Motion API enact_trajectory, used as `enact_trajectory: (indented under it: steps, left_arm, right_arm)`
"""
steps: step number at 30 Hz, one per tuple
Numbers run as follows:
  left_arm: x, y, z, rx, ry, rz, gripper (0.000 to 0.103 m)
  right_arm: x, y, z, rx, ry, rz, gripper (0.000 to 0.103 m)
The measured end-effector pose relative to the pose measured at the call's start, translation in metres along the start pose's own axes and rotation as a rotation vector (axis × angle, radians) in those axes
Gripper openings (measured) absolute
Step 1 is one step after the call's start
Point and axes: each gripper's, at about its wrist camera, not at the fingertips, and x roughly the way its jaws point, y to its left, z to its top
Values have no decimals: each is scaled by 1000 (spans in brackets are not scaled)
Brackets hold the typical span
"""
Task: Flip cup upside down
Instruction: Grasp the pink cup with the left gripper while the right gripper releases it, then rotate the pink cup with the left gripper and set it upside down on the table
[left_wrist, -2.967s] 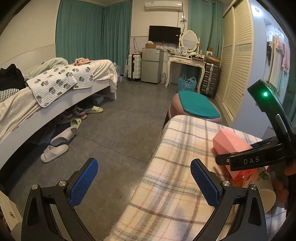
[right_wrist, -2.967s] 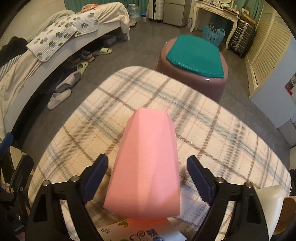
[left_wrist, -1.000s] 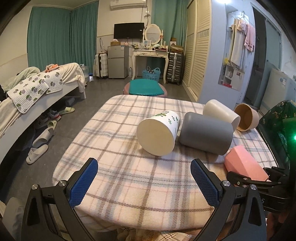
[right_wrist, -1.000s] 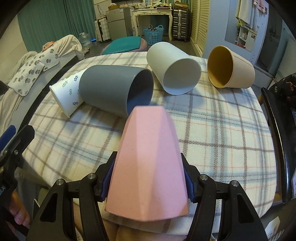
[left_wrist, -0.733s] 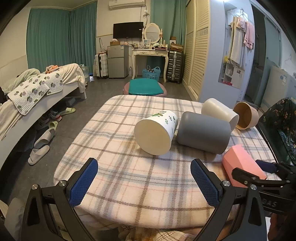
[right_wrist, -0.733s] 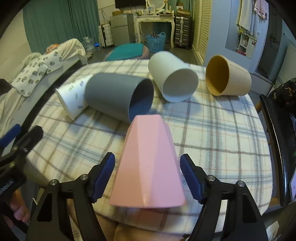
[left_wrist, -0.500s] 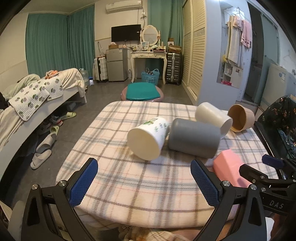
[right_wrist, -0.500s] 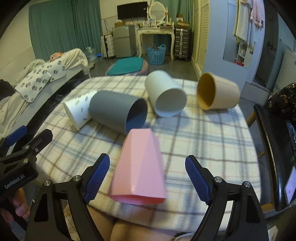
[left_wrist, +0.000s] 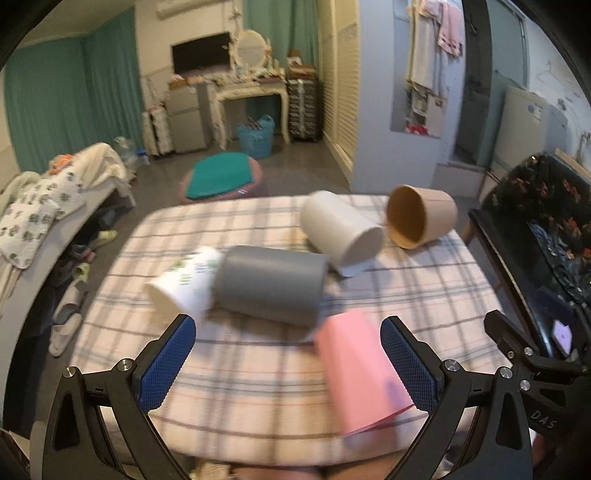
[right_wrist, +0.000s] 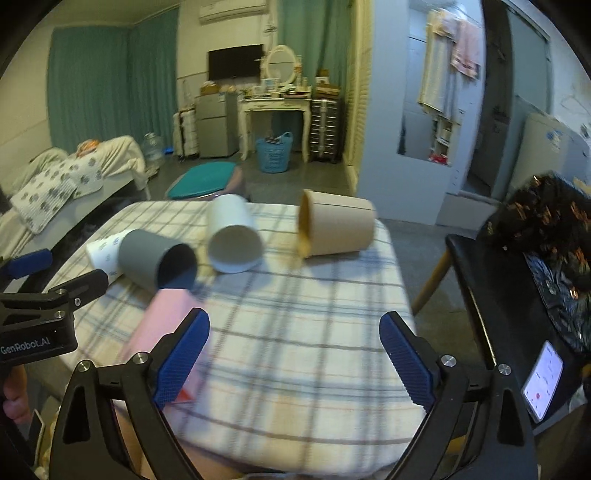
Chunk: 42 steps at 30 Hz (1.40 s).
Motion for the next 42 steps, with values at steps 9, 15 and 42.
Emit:
enact_trajectory:
  steps: [9, 15, 42]
  left_arm:
    - [55, -32, 6, 15, 165, -18, 102]
    - [81, -29, -1, -26, 262, -39, 101]
    - [29, -41, 13, 17, 177, -157, 59]
  right_arm:
    - [20, -41, -3, 99, 49, -36, 94]
    - [39, -44, -6, 113, 85, -18, 94]
    - [35, -44, -14, 147, 82, 5, 94]
